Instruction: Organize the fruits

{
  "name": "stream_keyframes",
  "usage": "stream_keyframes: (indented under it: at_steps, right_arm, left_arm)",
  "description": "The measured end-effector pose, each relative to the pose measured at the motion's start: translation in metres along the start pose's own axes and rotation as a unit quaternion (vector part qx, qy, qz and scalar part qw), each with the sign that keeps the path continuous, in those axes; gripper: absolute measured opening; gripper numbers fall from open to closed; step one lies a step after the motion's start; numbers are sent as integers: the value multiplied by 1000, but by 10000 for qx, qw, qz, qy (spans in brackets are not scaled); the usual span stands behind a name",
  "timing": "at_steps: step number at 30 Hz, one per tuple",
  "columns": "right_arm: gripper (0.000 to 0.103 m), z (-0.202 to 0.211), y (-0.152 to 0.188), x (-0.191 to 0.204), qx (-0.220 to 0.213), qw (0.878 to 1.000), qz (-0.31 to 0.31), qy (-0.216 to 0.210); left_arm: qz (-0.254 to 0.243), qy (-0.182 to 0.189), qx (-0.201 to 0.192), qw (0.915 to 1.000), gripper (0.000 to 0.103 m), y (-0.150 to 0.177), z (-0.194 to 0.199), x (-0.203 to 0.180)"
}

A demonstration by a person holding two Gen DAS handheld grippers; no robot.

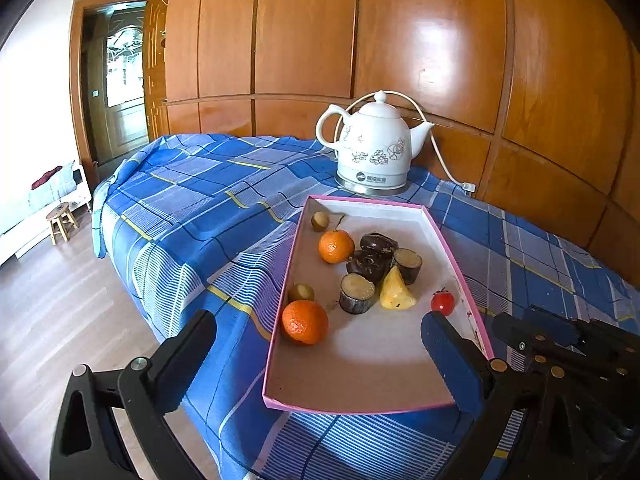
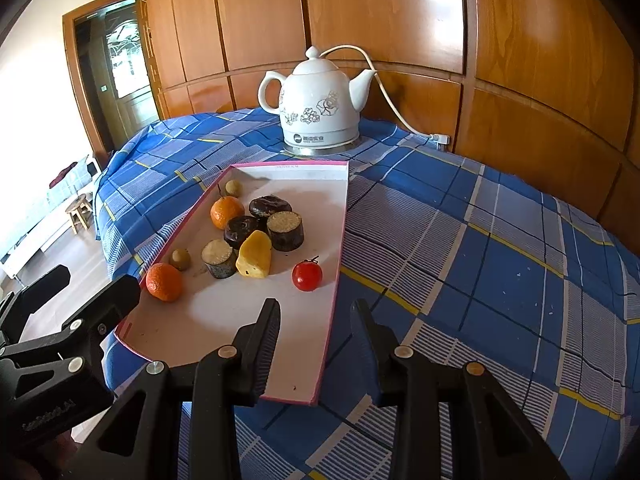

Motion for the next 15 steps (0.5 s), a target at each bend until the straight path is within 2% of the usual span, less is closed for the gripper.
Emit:
stream_keyframes:
  at_steps: [15]
  right_arm:
    - [37,4,-3,4,-68,9999,93,-3]
  left_arm:
    - [62,-68,-58,9999,103,-2,5,2]
Point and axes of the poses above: each gripper's, at about its wrist camera, not at the fingertips, and z roughly against the way its jaws point, x to its left, y to its underside, the point moved 7 cm from there along -z, roughly the way its jaws point, and after that the axes turned 1 degree about -y, right-handed, at the moved point
